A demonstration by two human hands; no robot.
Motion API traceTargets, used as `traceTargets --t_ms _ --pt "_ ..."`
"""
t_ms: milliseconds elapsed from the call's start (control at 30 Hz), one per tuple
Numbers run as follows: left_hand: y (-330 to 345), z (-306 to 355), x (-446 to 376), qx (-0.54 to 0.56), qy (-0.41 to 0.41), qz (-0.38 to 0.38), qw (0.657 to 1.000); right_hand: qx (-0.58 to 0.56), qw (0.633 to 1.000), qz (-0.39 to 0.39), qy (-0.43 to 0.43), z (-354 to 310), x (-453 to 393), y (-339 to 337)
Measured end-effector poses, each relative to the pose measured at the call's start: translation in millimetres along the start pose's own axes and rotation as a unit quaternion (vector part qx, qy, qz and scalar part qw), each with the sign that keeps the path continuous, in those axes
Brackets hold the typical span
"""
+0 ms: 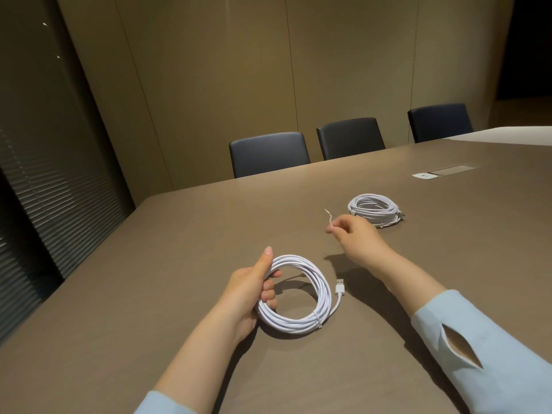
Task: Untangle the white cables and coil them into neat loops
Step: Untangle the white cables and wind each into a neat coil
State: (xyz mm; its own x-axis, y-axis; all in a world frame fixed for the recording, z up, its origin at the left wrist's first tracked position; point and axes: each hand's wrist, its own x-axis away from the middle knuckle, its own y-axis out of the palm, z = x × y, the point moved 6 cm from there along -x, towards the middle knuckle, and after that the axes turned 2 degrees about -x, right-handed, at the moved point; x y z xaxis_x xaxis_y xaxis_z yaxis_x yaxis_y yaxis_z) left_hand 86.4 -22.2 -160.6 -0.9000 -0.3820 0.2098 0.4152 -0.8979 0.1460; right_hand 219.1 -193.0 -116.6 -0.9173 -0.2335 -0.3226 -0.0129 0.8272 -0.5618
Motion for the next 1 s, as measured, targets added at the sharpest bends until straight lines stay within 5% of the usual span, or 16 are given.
traceTargets --t_ms 100,200,400,633,1000 --pt "-4 1 -1 0.003 0.002 0.013 1.000 -0.224 0.966 -0.118 -0.056 -45 30 14" --pt "-8 3 -1 -0.014 0.012 0.023 1.000 -0.149 0.966 -0.172 -0.124 -62 50 27" --pt "-7 8 2 -0.040 0.032 0.041 0.998 0.093 0.944 -0.122 -0.293 -66 63 48" --pt "-4 8 6 -0.074 0.017 -0.003 0.997 0.056 0.929 -0.047 -0.363 -61 60 53" --pt "-6 8 4 -0.028 0.044 0.025 0.998 0.002 0.940 -0.044 -0.339 -59 58 48"
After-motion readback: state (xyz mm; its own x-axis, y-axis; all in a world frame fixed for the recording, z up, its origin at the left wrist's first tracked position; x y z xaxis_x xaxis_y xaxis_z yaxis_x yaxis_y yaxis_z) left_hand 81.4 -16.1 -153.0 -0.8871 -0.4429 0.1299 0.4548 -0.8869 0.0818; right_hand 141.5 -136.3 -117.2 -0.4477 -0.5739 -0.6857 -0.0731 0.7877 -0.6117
